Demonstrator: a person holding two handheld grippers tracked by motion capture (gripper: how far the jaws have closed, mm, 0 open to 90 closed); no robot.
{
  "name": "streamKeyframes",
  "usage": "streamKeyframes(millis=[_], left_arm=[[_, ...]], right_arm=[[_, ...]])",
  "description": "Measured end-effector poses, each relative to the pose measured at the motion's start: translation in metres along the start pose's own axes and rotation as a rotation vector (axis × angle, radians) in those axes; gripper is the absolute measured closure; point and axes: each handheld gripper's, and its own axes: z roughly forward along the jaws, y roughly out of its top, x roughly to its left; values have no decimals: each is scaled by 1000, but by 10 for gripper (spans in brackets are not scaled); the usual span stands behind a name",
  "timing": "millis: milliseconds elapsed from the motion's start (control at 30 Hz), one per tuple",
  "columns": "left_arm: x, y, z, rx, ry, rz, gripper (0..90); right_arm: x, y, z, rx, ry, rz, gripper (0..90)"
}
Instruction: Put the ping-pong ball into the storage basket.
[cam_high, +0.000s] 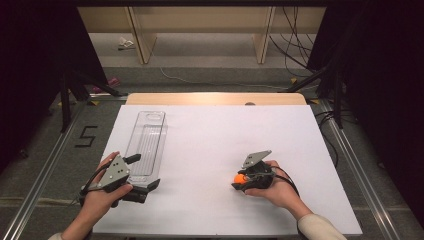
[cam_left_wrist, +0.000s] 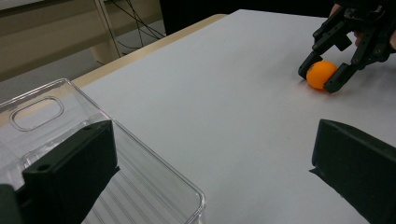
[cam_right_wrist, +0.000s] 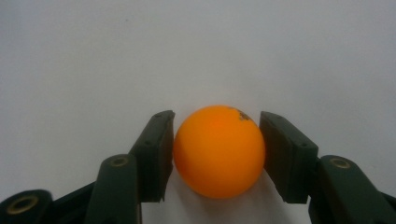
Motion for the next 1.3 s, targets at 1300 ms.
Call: streamKeyframes(millis=[1300], left_arm=[[0,0,0,0,2,0,0]], right_arm=[[0,10,-14,-82,-27,1,512]])
